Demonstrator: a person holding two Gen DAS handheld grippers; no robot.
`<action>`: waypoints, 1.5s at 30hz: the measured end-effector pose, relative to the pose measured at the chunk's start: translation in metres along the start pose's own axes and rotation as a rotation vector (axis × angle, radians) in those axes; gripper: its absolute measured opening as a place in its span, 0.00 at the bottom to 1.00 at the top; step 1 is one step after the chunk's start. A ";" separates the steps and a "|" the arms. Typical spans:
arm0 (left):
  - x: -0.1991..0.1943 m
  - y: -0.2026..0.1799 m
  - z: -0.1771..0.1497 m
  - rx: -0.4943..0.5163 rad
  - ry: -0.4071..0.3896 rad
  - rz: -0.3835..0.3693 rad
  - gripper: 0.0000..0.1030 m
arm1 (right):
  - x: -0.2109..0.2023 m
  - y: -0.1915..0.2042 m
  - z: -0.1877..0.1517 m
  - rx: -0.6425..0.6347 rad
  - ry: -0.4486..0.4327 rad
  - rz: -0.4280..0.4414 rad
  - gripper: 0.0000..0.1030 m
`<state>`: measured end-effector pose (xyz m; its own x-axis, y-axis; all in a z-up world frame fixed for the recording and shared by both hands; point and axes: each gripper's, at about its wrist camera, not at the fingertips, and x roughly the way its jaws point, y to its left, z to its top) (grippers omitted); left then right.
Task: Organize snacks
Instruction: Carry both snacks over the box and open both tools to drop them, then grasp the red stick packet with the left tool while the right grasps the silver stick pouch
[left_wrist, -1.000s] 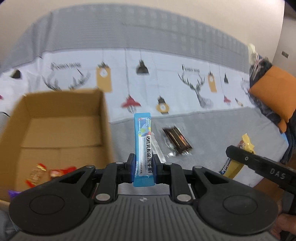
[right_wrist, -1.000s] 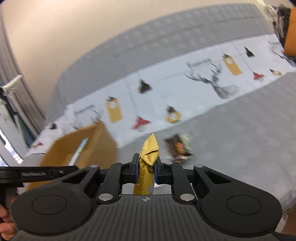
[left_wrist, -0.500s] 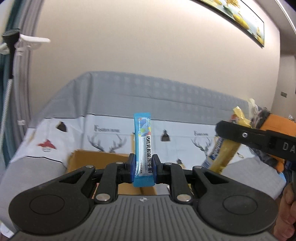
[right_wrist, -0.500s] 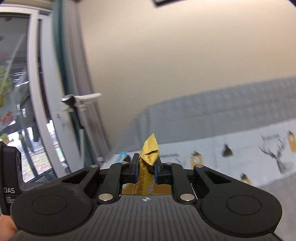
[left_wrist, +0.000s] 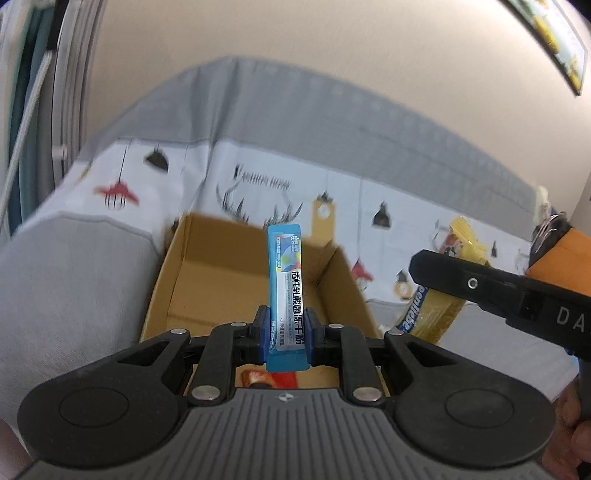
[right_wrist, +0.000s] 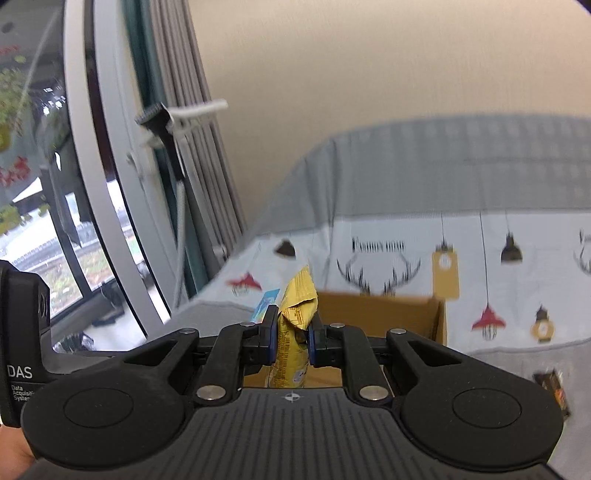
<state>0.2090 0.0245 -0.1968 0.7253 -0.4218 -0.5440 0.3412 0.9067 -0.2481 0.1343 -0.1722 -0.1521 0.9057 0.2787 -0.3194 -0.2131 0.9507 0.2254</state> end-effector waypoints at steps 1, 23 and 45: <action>0.009 0.005 -0.004 -0.005 0.012 0.011 0.19 | 0.008 -0.001 -0.004 0.006 0.015 -0.005 0.15; 0.135 0.051 -0.065 0.014 0.249 0.055 0.19 | 0.143 -0.055 -0.101 0.131 0.346 -0.069 0.15; 0.059 -0.109 -0.053 0.187 0.185 -0.021 0.75 | -0.030 -0.118 -0.096 0.157 0.146 -0.252 1.00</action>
<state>0.1835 -0.0988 -0.2443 0.6007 -0.4168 -0.6822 0.4722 0.8736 -0.1179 0.0969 -0.2801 -0.2570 0.8583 0.0650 -0.5090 0.0801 0.9628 0.2581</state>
